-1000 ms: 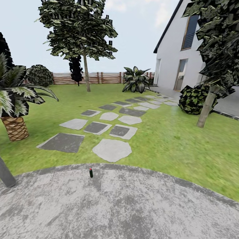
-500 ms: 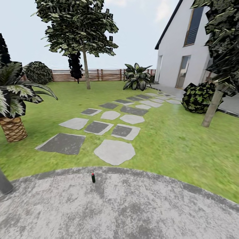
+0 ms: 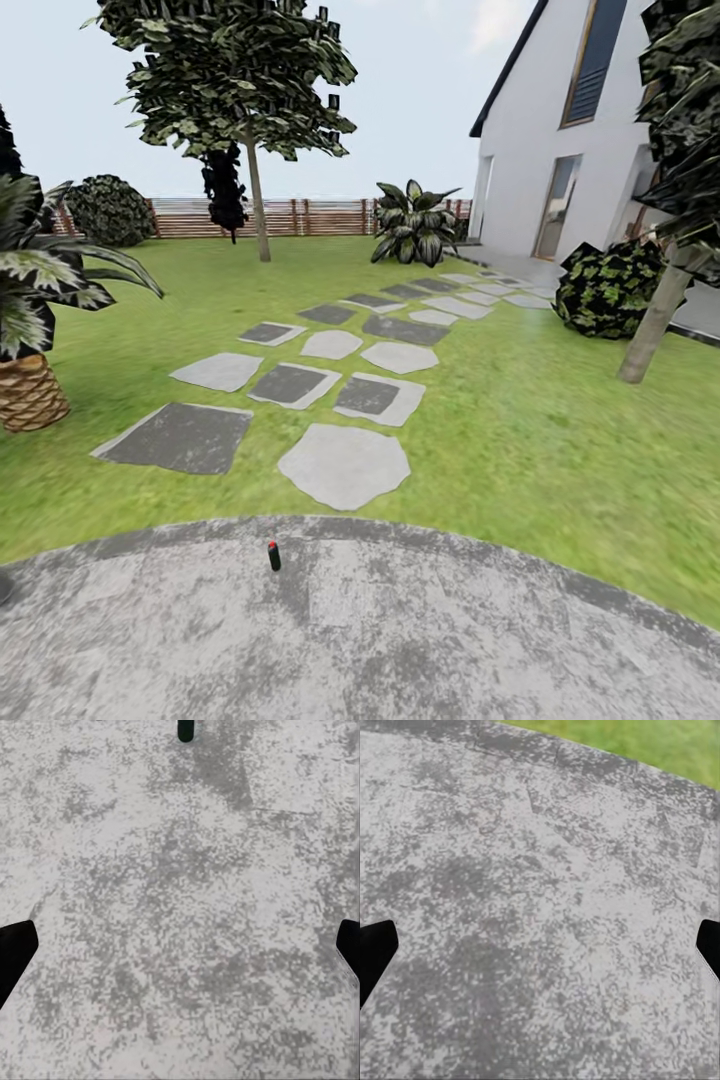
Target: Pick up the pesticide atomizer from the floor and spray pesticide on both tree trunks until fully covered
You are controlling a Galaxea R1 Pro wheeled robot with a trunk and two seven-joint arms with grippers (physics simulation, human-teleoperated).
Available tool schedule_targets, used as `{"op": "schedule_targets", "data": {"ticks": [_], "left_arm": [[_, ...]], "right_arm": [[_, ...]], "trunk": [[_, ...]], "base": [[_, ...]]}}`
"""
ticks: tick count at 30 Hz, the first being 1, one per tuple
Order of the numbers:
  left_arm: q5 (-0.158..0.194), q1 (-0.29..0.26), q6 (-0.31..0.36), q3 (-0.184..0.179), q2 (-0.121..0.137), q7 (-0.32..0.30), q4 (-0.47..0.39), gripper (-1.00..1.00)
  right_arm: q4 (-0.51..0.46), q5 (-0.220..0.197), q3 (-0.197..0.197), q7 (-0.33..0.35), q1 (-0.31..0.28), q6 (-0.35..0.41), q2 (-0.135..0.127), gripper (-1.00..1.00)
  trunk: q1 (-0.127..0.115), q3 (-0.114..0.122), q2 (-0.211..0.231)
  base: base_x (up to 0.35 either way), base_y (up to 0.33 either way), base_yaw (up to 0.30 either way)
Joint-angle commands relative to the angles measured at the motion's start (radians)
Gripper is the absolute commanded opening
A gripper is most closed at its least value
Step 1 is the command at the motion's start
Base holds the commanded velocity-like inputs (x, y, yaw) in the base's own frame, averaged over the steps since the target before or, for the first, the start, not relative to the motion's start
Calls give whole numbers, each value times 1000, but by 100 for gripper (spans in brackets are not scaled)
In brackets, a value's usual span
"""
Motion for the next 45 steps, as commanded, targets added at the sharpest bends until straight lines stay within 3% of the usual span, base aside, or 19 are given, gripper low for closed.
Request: {"op": "schedule_targets", "data": {"ticks": [1,13,45], "left_arm": [[-1,-1,-3,4,0,0,1,100],[-1,-1,-3,4,0,0,1,100],[3,-1,-3,5,3,0,-1,100]], "right_arm": [[1,1,0,1,-1,-3,0,100],[1,1,0,1,-1,-3,1,100],[-1,1,-1,1,-1,-8,1,100]], "trunk": [[0,-3,0],[0,-18,0],[0,-18,0]], "base": [[287,-152,0],[281,-163,0],[280,-161,0]]}}
